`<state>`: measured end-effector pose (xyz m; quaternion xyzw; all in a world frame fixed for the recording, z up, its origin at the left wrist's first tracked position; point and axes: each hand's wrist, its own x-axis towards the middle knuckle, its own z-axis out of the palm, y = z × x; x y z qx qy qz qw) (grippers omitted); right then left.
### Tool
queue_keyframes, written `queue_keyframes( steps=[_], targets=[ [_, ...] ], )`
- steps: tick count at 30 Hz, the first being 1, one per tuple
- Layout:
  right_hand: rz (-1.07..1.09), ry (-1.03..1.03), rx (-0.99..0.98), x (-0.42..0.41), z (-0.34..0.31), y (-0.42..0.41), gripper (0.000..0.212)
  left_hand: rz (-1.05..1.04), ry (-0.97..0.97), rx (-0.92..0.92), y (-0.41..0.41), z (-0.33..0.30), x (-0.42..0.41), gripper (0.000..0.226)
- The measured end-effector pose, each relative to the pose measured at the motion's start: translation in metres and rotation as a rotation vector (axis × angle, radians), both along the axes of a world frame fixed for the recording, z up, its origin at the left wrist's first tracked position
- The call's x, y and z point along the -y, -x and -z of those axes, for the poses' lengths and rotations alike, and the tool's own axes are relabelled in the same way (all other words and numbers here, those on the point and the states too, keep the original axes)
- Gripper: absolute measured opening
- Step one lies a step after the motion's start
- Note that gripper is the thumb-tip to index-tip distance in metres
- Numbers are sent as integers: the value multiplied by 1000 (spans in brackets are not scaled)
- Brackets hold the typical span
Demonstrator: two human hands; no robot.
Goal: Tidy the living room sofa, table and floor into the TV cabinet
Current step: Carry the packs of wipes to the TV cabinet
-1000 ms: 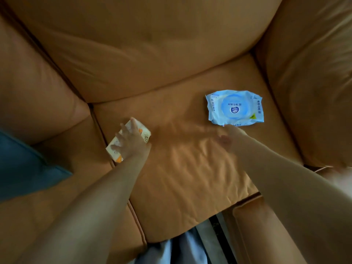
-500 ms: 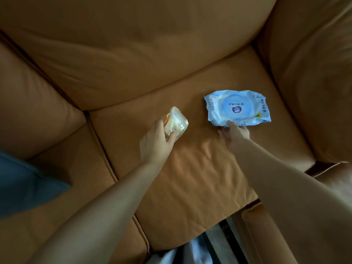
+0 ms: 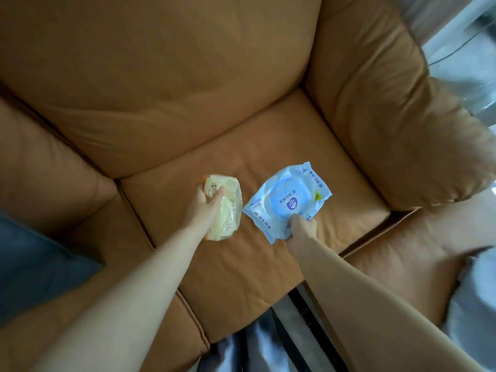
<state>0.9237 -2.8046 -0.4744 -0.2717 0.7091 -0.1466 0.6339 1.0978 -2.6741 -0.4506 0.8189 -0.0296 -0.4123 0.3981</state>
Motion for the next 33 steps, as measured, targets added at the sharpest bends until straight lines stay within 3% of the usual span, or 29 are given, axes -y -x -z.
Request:
queue_keyframes(
  steps=[6,12,20,26,30,33],
  targets=[
    [-134,2,79,-9,-61,23,35,73,-59,2,25,-60,7,31],
    [-317,42,90,-9,-108,47,34,30,-63,-44,47,-114,18,50],
    [-216,37,124,-27,-137,104,40,37,-14,-219,105,-145,29,33],
    [18,19,168,-46,-147,166,43,263,-36,-262,155,-150,46,57],
    [145,-11,258,-67,-157,205,48,396,-21,-258,188,-155,50,48],
    [239,32,287,-89,-169,248,49,533,-24,-285,226,-162,51,59]
  ],
)
